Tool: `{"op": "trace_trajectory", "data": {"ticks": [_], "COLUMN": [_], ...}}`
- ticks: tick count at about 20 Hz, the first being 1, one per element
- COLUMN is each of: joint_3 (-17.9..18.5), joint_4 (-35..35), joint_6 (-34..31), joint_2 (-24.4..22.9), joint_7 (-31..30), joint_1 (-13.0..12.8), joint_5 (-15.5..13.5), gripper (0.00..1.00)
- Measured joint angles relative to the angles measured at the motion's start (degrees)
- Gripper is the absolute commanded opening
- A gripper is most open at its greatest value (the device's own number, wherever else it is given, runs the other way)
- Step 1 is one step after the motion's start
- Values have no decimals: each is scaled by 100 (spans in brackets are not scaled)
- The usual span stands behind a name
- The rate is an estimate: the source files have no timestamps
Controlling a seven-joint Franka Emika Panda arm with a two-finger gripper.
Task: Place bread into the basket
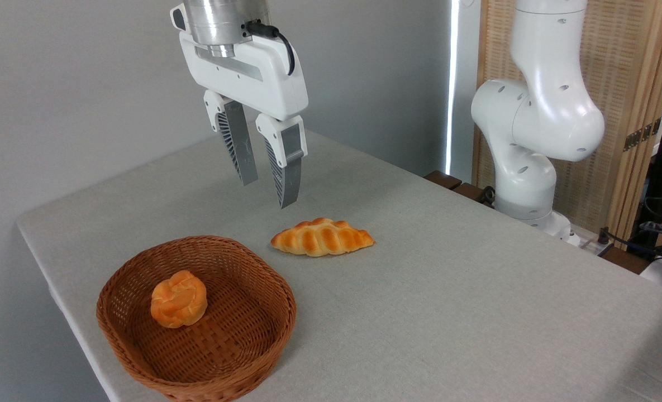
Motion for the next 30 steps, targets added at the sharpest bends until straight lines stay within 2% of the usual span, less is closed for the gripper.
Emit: {"op": "trace_trajectory", "data": {"ticks": [24, 27, 30], "joint_3": [-6, -12, -9], "joint_4": [-25, -145, -560], "joint_6": [-174, -206, -238], "joint_2": [-2, -60, -329], "joint_7": [11, 281, 616], "joint_1": [-9, -51, -237], "joint_5": [0, 0, -1], "gripper": [100, 100, 100]}}
